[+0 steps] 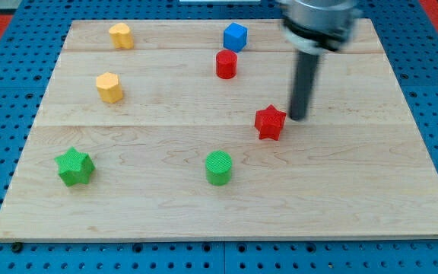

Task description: Push the red star away from the green circle

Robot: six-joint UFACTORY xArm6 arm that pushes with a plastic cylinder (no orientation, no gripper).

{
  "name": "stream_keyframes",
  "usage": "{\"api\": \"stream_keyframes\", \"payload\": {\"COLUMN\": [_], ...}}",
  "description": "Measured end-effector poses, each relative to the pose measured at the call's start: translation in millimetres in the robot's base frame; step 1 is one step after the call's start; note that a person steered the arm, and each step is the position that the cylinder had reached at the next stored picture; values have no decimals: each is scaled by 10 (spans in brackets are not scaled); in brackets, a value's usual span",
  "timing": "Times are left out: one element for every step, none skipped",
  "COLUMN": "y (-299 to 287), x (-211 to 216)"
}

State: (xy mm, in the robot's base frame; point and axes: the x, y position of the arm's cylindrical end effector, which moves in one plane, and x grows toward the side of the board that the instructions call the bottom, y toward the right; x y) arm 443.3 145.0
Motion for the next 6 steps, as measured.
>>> {"api": "stream_keyframes", "payload": {"y": [-20, -612, -559, -785, -952, -1029], "x": [26, -132, 296, 239, -209, -346]}}
